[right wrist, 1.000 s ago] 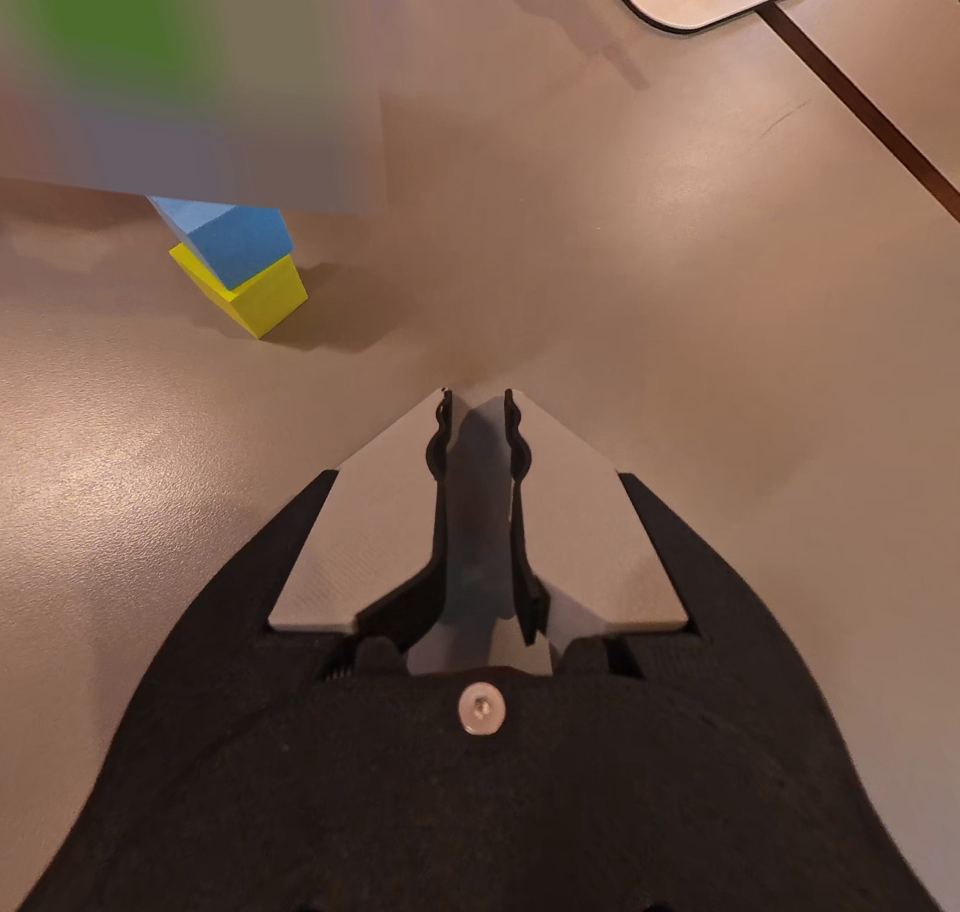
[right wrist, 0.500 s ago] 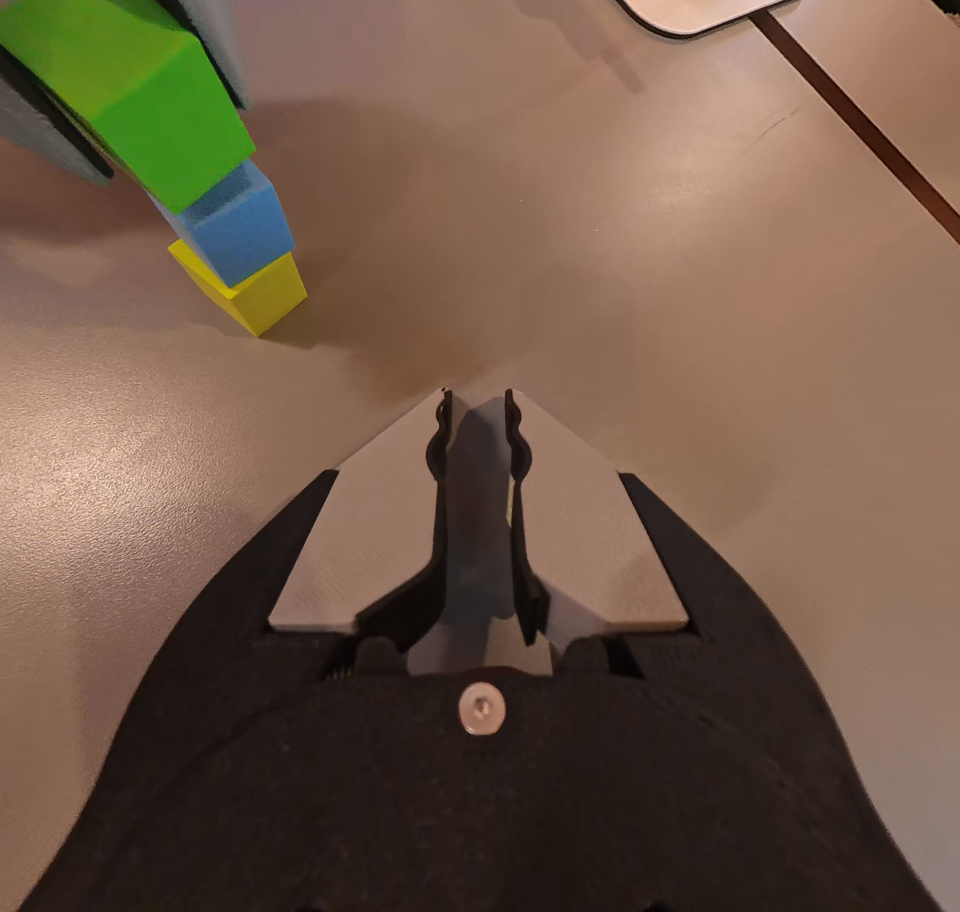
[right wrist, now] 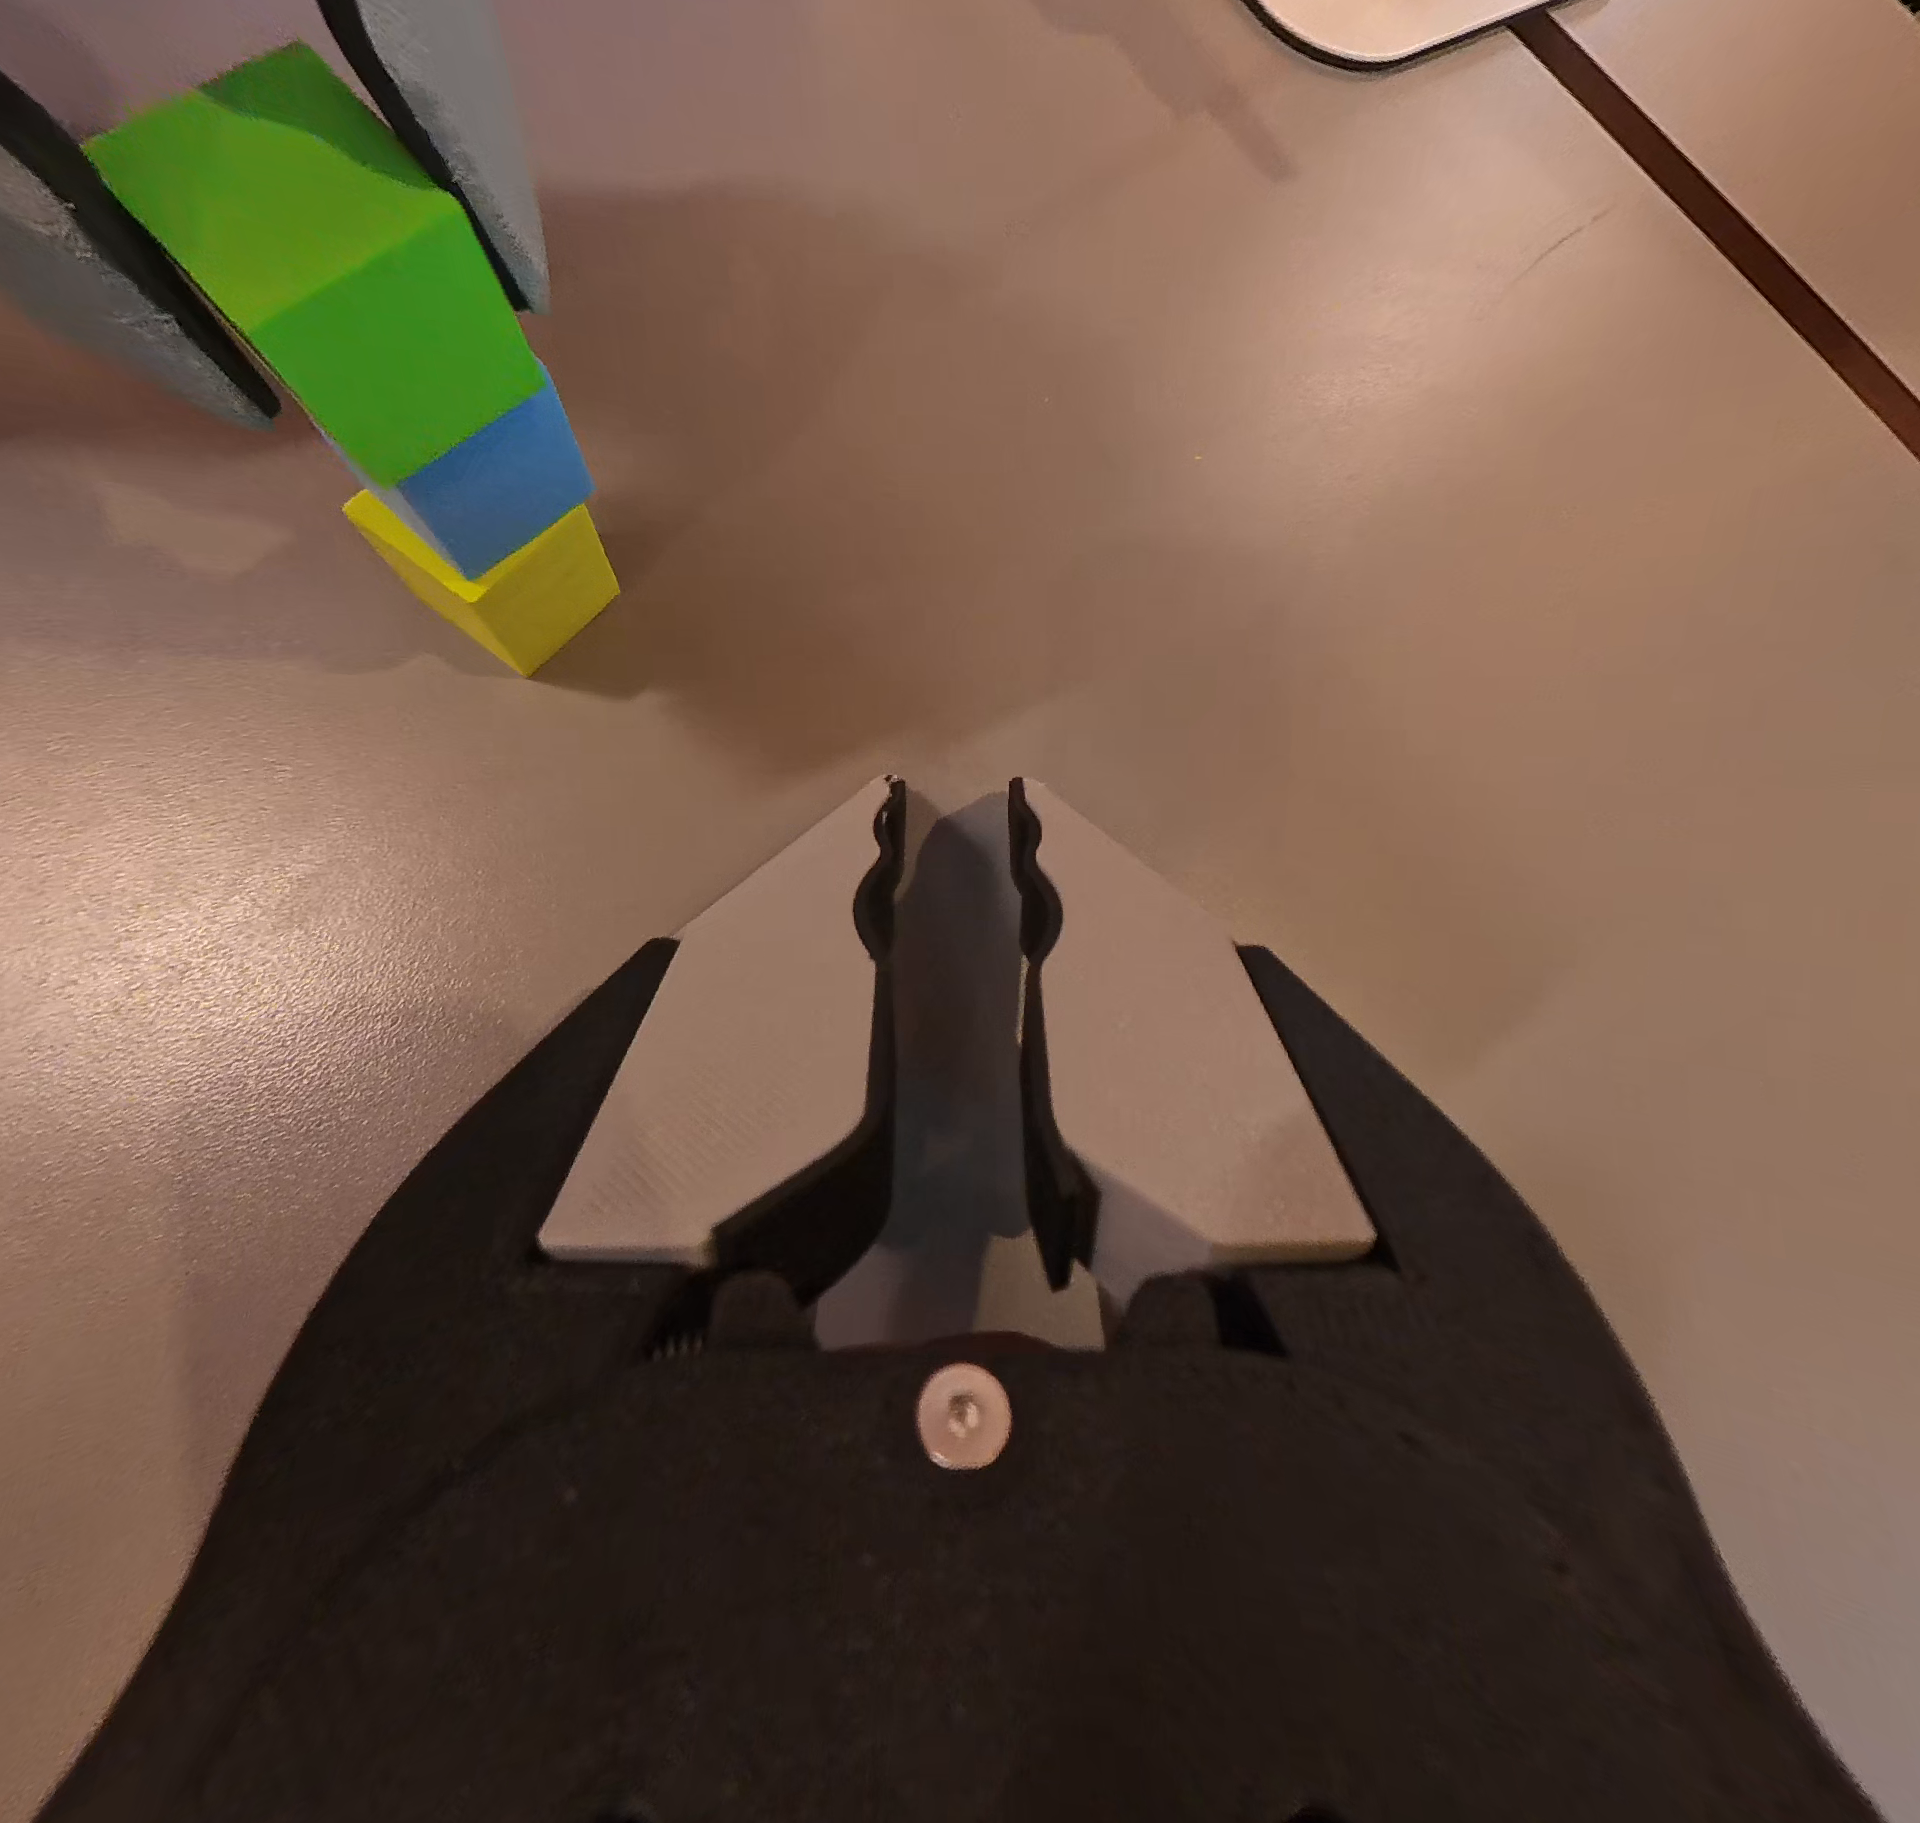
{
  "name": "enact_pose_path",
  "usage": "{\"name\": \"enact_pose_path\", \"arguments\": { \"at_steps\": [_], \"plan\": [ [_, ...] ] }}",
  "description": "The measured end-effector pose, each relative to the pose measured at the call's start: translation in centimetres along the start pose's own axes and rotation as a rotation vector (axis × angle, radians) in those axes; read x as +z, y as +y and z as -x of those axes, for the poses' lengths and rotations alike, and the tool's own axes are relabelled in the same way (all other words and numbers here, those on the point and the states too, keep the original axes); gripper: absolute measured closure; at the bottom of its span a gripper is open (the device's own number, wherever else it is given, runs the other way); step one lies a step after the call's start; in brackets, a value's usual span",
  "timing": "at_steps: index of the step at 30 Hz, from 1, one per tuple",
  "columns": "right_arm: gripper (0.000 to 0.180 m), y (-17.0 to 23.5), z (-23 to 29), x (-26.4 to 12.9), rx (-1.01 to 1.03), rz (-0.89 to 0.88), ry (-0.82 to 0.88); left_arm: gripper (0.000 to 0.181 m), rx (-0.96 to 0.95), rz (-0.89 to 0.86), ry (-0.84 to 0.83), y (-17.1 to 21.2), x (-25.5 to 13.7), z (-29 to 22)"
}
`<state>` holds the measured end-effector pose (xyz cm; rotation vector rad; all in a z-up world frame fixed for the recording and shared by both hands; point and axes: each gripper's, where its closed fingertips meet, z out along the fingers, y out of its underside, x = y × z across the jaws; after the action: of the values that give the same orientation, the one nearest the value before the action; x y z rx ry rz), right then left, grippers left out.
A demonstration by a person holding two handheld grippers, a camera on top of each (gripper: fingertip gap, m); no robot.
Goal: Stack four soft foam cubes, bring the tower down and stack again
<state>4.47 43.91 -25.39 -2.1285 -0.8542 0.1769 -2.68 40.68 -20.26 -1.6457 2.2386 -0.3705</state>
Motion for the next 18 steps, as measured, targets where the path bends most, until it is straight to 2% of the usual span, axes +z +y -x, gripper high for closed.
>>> {"name": "enact_pose_path", "arguments": {
  "at_steps": [9,11,14,18],
  "plan": [
    [0.163,0.0,0.0,0.0,0.006,0.000,-0.004,0.150,-0.018,0.005,-0.008,0.6,0.3,0.6],
    [0.163,0.0,0.0,0.0,0.003,0.000,-0.002,0.132,-0.021,0.021,-0.024,1.0,0.6,1.0],
    [0.163,0.0,0.0,0.0,0.002,0.000,-0.001,0.116,-0.049,-0.029,-0.016,0.3,0.1,1.0],
    [0.163,0.0,0.0,0.0,0.000,0.000,0.000,0.099,-0.093,-0.084,-0.117,0.2,-2.1,2.5]
  ]
}}
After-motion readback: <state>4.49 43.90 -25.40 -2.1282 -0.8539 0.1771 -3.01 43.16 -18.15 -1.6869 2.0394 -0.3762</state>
